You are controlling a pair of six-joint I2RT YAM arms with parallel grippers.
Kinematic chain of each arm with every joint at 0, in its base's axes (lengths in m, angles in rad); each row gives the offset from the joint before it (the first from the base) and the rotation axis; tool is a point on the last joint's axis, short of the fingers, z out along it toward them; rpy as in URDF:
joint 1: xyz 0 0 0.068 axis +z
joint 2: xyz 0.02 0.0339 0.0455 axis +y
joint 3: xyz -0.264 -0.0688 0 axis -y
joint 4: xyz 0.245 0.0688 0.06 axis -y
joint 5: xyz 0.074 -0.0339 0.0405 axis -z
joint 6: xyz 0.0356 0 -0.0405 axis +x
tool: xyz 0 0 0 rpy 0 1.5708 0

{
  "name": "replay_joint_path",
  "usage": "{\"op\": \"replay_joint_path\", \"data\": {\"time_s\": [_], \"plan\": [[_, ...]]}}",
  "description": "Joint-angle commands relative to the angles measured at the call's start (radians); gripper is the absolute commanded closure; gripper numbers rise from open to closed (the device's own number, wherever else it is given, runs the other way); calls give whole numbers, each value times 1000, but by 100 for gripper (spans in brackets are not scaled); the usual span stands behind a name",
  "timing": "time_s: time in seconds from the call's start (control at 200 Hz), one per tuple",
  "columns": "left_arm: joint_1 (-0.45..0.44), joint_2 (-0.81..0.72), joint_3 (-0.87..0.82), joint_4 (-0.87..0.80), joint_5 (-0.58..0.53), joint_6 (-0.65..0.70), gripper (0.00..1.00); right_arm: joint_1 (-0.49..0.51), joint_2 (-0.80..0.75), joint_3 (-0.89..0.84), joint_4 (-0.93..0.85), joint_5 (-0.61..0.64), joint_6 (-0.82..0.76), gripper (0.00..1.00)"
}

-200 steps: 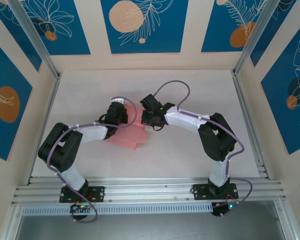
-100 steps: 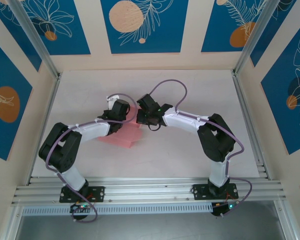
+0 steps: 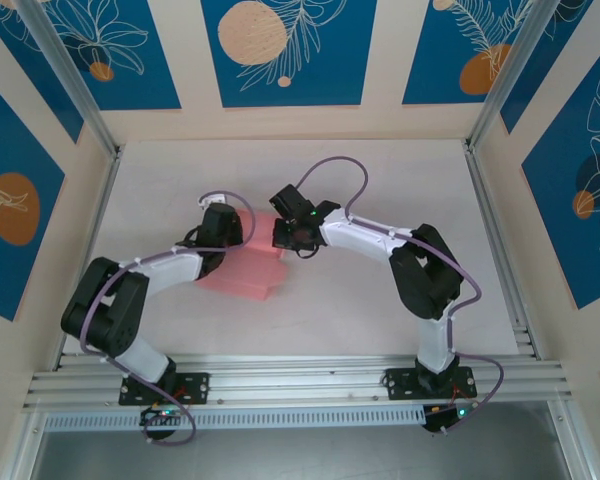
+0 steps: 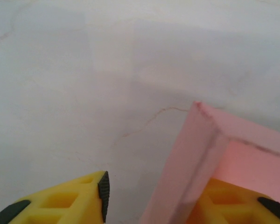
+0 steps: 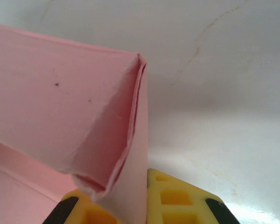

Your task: Fold the paper box

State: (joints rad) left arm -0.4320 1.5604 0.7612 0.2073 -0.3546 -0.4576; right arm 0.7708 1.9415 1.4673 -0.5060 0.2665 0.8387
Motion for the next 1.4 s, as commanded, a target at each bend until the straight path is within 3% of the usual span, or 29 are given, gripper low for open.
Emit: {"op": "replay_joint_path", "data": {"time_s": [0.0, 0.225, 0.37, 0.54, 0.715, 0.84, 1.055, 1.165, 1.255, 1.32, 1.395], "plan": [[7, -59, -25, -74, 152, -20, 52, -11, 26, 66, -115, -56, -55, 100], [8, -182, -44, -155, 361, -68, 32, -56, 51, 123, -261, -123, -167, 100], [7, -245, -27, -262, 382, -93, 28, -74, 51, 113, -303, -149, -194, 100], [8, -267, 33, -447, 343, -40, 34, -86, 68, 102, -334, -172, -228, 100], [23, -232, 59, -522, 366, 31, 41, -100, 88, 103, -363, -180, -268, 100], [45, -211, 60, -499, 446, 35, 47, -110, 104, 103, -379, -194, -289, 100], [38, -182, 47, -453, 569, -6, 47, -103, 108, 94, -377, -134, -264, 100], [-16, -176, 45, -499, 516, -35, 42, -92, 101, 97, -375, -94, -238, 100], [-72, -175, 45, -566, 360, -59, 40, -82, 89, 93, -364, -83, -220, 100], [-95, -187, 18, -581, 250, -84, 44, -75, 80, 86, -356, -77, -205, 100], [-109, -198, -14, -559, 200, -110, 49, -66, 67, 77, -349, -66, -191, 100]]}}
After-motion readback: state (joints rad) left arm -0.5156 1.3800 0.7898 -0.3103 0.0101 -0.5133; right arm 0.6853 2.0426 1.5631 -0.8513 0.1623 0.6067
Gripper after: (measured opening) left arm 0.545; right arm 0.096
